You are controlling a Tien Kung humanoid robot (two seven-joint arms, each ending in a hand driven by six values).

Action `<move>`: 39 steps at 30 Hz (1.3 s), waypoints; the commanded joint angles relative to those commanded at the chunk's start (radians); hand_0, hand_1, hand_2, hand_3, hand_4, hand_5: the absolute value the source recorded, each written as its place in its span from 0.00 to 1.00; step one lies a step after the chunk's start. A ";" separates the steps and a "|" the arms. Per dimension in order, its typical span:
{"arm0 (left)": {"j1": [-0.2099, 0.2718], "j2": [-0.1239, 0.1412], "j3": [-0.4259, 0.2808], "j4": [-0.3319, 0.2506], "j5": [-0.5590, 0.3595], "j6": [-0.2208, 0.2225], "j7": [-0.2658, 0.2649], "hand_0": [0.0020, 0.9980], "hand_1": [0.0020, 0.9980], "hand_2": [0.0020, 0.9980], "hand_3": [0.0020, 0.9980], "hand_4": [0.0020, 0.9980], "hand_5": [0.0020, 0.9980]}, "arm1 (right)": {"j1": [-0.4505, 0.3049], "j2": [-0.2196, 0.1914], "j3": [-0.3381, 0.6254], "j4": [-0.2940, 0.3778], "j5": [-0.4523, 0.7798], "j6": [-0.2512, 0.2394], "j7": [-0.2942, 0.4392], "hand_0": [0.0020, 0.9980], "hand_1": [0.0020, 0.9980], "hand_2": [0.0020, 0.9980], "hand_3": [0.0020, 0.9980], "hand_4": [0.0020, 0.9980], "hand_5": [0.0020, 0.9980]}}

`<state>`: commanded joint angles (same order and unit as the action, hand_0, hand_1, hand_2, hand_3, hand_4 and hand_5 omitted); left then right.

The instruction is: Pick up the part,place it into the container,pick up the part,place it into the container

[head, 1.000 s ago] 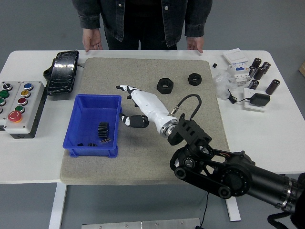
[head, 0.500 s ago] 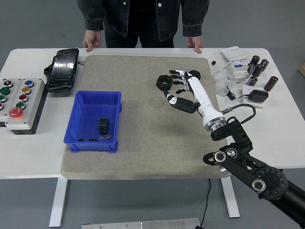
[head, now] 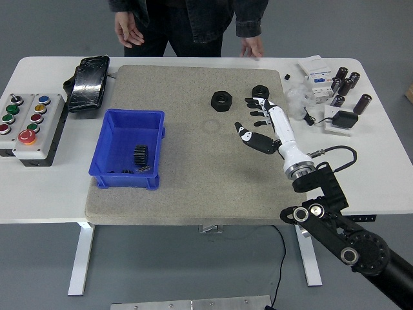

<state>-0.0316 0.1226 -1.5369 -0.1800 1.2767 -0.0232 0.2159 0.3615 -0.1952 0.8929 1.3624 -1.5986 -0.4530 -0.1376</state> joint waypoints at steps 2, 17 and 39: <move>0.002 -0.009 -0.029 0.000 0.025 0.004 0.015 0.62 0.51 0.54 0.64 0.61 0.41 | 0.006 -0.008 0.014 0.015 -0.073 0.044 -0.063 0.62 0.74 0.79 0.81 0.71 0.16; 0.005 -0.007 -0.047 0.000 0.038 0.009 0.009 0.62 0.52 0.54 0.63 0.61 0.40 | -0.073 0.017 -0.019 0.021 -0.550 0.128 -0.339 0.51 0.68 0.76 0.79 0.72 0.16; 0.015 -0.004 -0.079 0.000 0.058 0.015 0.021 0.62 0.52 0.54 0.63 0.60 0.39 | -0.097 -0.032 -0.202 0.076 -0.222 0.126 -0.109 0.46 0.66 0.75 0.76 0.80 0.20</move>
<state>-0.0170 0.1184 -1.6164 -0.1800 1.3347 -0.0087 0.2370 0.2648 -0.2276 0.6906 1.4381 -1.8204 -0.3269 -0.2467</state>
